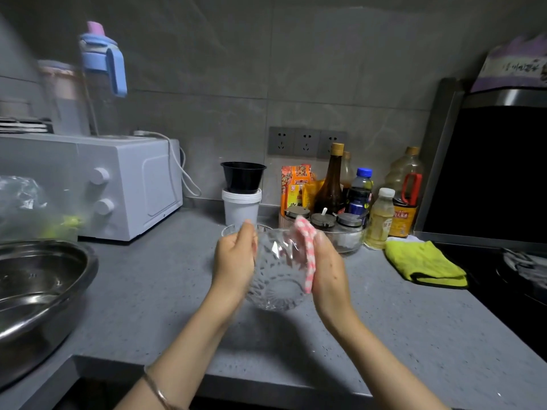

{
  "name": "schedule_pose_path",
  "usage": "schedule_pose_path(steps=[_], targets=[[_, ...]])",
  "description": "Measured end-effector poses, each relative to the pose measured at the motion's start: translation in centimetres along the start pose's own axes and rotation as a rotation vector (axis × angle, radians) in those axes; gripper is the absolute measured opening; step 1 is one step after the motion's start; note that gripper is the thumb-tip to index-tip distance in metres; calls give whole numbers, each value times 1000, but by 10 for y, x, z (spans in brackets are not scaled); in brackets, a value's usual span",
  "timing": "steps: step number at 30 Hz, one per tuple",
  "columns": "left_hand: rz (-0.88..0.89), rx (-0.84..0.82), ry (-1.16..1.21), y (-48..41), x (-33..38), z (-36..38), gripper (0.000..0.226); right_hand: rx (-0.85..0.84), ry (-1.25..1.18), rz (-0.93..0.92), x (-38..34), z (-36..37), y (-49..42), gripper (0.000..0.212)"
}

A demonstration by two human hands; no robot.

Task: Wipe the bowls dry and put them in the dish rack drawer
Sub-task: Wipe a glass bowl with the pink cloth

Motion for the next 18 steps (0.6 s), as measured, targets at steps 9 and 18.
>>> schedule_pose_path(steps=[9,18], targets=[[-139,21,75,-4,-15,6,39,-53,858,-797,-34,37,31,43],[-157,143,210,3,-22,-1,29,46,-34,62,-9,5,-16,24]])
Point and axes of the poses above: each hand's wrist, its own y-axis away from the middle knuckle, its own z-axis out of the palm, x = y × z, the point moved 7 cm from there along -y, towards the middle knuckle, and after that the axes turned 5 degrees about x, right-handed, at the moved point
